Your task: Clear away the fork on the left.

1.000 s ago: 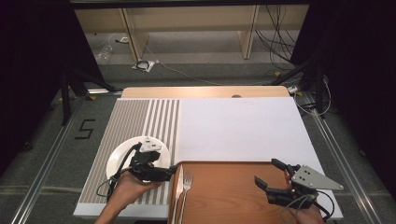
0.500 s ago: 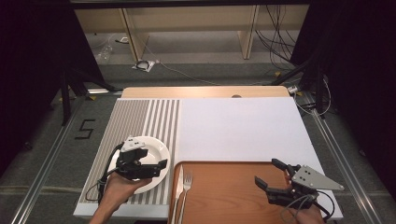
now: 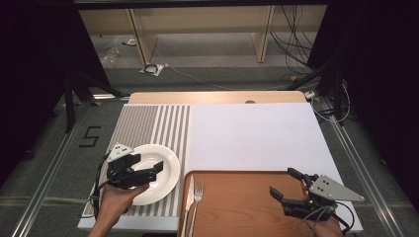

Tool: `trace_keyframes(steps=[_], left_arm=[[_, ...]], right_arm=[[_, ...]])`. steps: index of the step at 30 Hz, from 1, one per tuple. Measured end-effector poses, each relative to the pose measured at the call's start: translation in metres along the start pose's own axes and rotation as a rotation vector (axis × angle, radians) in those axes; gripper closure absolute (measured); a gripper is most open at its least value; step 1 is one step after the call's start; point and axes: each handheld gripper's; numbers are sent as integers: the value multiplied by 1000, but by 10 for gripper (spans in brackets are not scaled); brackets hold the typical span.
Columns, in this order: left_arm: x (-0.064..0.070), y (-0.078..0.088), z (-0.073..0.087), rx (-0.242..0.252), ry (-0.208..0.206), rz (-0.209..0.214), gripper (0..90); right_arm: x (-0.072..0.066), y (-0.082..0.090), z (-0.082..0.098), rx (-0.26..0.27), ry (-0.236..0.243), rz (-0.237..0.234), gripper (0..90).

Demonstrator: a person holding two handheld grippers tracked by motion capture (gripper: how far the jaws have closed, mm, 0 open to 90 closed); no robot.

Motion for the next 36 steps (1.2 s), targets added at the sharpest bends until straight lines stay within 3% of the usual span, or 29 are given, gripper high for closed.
trace_keyframes(steps=[6,11,14,36], left_arm=[[-7,5,4,27,55,-27,152],[-10,6,9,26,78,-43,152],[-13,7,12,41,120,-51,152],[-32,19,26,53,254,-113,152]], right_arm=[[0,0,0,-2,-3,1,188],[0,0,0,0,-2,0,188],[0,0,0,0,-2,0,188],[0,0,1,0,-1,-2,187]])
Point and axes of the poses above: each handheld gripper's, and its own axes: y roughly backward along the jaws, z roughly out of its underside, x roughly to its right, and after that the axes turned 7 degrees about y, right-handed
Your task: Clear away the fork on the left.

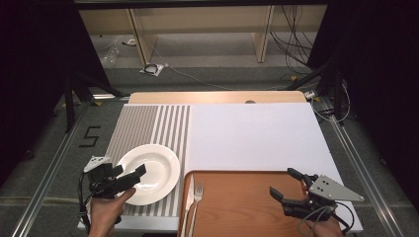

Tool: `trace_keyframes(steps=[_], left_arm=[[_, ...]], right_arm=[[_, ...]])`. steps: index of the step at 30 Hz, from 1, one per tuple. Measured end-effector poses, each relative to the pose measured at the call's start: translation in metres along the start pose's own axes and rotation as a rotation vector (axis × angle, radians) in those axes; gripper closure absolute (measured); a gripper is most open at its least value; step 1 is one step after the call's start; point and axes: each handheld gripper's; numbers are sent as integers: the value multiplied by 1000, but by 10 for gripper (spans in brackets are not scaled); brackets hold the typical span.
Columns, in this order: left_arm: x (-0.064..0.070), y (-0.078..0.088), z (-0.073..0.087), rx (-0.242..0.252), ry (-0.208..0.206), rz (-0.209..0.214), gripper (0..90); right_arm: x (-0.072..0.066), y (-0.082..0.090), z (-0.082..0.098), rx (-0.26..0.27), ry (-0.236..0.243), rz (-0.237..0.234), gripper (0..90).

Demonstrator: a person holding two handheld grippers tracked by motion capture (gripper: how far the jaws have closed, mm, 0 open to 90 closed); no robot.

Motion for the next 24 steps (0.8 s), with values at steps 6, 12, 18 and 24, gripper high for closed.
trace_keyframes(steps=[6,12,18,24], left_arm=[[-3,5,4,10,7,-32,152],[-10,10,8,8,56,-38,152],[-16,14,13,7,94,-45,152],[-19,16,17,-1,133,-38,152]], right_arm=[[0,0,0,-2,-1,2,187],[0,0,0,-4,-1,3,187],[0,0,0,-5,-1,7,187],[0,0,-1,-4,2,6,188]])
Point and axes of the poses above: each handheld gripper's, and its own axes: y roughly backward along the jaws, z roughly out of its underside, x roughly to its right, and after that the axes turned 7 degrees about y, right-handed
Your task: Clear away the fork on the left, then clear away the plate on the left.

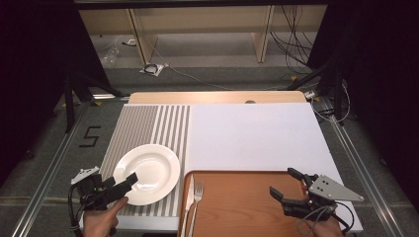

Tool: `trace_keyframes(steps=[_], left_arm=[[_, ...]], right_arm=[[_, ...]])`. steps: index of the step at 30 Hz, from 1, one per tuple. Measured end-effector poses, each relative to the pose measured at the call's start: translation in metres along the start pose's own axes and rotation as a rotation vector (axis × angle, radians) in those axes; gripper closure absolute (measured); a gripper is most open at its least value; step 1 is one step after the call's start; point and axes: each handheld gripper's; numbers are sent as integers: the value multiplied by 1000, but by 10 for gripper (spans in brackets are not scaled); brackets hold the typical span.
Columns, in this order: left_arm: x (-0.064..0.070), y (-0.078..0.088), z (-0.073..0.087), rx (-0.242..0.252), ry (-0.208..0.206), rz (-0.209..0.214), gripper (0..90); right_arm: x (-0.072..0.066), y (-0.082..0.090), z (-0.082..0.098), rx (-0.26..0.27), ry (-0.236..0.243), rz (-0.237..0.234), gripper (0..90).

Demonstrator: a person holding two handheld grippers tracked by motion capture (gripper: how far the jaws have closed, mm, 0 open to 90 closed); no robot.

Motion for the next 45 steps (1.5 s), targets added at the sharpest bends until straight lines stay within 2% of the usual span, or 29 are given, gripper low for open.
trace_keyframes(steps=[3,10,14,17,23,28,36,40,45], left_arm=[[-4,1,0,-8,39,1,152],[-14,-2,4,-32,156,19,152],[-16,0,7,-31,188,21,152],[-18,1,10,-37,241,28,152],[-24,4,11,-12,288,19,152],[-30,3,14,-32,358,31,152],[-34,2,18,-44,420,34,153],[-37,0,21,-63,468,41,153],[-40,-1,23,-79,505,37,154]], right_arm=[[0,0,0,-1,2,1,187],[1,0,0,0,-2,-3,187],[1,0,0,3,1,-3,187],[1,-1,0,1,-2,-3,187],[0,-1,0,-1,3,-4,187],[-1,-2,-1,-8,4,-4,187],[-1,-1,0,-4,3,-3,187],[-1,-2,0,-7,4,-4,187],[-1,-1,-1,-9,5,-3,187]])
Point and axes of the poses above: each handheld gripper's, and its own axes: y roughly backward along the jaws, z roughly out of its underside, x roughly to its right, and after that the axes turned 7 degrees about y, right-handed
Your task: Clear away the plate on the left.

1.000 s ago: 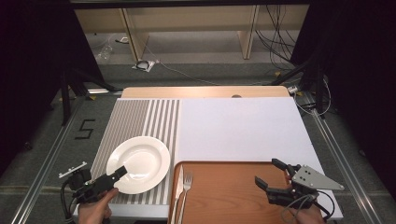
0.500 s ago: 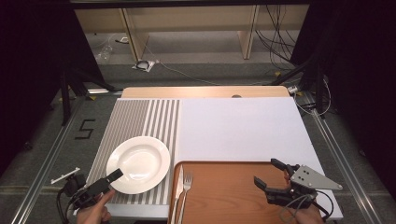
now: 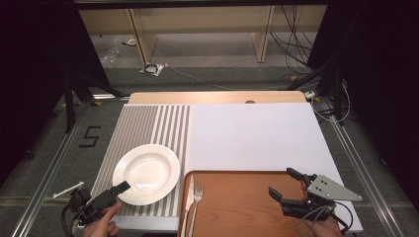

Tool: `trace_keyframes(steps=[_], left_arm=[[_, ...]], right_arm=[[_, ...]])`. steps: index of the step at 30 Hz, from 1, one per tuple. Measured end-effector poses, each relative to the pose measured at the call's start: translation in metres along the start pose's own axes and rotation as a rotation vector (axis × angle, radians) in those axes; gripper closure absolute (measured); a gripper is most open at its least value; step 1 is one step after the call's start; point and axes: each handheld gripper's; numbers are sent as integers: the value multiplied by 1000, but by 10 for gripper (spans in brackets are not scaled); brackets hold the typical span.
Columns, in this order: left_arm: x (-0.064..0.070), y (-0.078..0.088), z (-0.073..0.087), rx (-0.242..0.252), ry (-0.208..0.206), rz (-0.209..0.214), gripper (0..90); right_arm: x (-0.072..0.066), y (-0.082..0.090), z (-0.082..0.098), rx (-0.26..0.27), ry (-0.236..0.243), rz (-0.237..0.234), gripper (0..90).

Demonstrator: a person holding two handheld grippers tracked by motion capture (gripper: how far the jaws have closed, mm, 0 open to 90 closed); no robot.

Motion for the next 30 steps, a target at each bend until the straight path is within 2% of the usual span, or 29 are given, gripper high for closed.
trace_keyframes(steps=[6,10,15,23,30], left_arm=[[-5,-2,1,-17,60,6,155],[-8,-6,4,-26,114,1,156],[-12,-9,9,-54,170,4,158],[-19,-15,15,-80,277,36,168],[-19,-16,18,-67,312,51,182]], right_arm=[[0,-1,0,4,1,-2,187],[-1,-1,0,2,2,-2,187],[-1,-1,0,1,2,-4,187],[-1,-1,0,5,-2,-3,187],[-1,-1,0,4,-1,-3,187]])
Point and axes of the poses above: each handheld gripper's, and its own axes: y roughly backward along the jaws, z roughly out of its underside, x roughly to its right, and after that the axes turned 7 degrees about y, right-handed
